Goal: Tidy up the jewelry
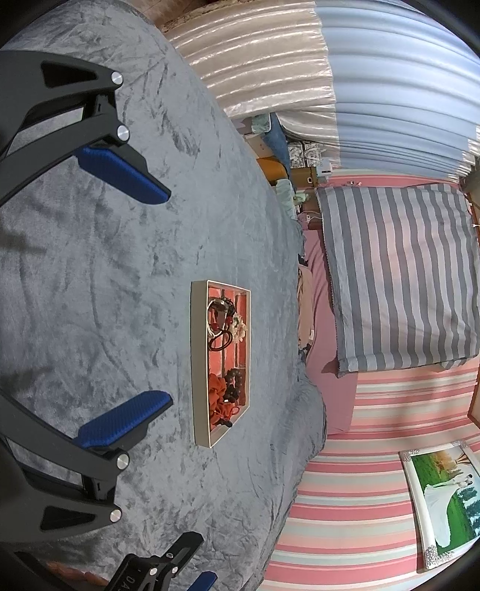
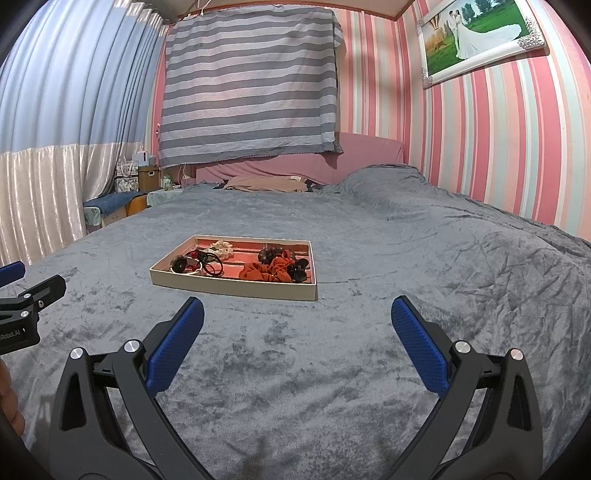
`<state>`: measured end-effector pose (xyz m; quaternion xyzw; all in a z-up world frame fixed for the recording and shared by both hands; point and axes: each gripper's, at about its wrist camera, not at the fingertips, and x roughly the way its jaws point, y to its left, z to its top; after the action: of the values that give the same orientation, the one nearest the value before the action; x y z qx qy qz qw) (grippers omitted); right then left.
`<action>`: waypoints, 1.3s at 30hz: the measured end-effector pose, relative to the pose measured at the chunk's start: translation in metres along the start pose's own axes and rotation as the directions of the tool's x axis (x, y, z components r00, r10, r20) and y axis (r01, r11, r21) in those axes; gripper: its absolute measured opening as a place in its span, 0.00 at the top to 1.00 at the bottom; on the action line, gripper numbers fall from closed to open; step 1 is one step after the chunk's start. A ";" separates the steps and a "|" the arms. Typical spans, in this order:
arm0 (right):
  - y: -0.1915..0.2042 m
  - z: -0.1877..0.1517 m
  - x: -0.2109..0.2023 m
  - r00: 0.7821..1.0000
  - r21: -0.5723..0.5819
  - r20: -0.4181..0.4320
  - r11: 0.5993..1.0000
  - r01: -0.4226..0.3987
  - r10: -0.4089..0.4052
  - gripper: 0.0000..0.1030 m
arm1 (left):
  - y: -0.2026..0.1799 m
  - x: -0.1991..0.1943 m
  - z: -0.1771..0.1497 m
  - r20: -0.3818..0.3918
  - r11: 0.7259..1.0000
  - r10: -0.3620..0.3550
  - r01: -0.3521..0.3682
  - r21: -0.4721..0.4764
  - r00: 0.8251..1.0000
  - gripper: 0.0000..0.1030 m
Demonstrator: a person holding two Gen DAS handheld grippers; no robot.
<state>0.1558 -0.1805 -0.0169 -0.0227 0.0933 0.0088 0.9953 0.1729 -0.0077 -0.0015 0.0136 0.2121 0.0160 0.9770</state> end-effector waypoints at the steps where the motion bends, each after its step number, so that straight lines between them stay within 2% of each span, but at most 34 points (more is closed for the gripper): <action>1: 0.000 0.000 0.000 1.000 0.000 0.000 1.000 0.001 -0.001 0.04 | 0.000 0.000 0.000 0.000 1.000 -0.001 0.001 0.000 1.000 0.04; 22: 0.001 -0.001 0.001 1.000 -0.008 -0.002 1.000 0.000 0.000 0.04 | 0.002 0.001 -0.001 -0.004 1.000 0.000 0.000 -0.007 1.000 0.04; 25: 0.001 -0.001 0.001 1.000 -0.012 -0.002 1.000 0.001 -0.001 0.04 | 0.001 -0.001 -0.002 0.011 1.000 0.025 -0.025 0.001 1.000 0.04; 32: 0.002 -0.002 0.002 1.000 -0.011 -0.002 1.000 0.000 0.000 0.04 | -0.008 -0.003 -0.003 0.023 0.999 -0.010 0.009 0.044 1.000 0.04; 39: 0.002 -0.002 0.001 1.000 -0.011 -0.001 1.000 0.002 -0.002 0.04 | -0.010 -0.004 -0.004 0.024 0.999 -0.002 0.001 0.043 1.000 0.04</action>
<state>0.1569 -0.1784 -0.0188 -0.0283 0.0939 0.0084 0.9951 0.1681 -0.0175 -0.0034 0.0345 0.2009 0.0105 0.9790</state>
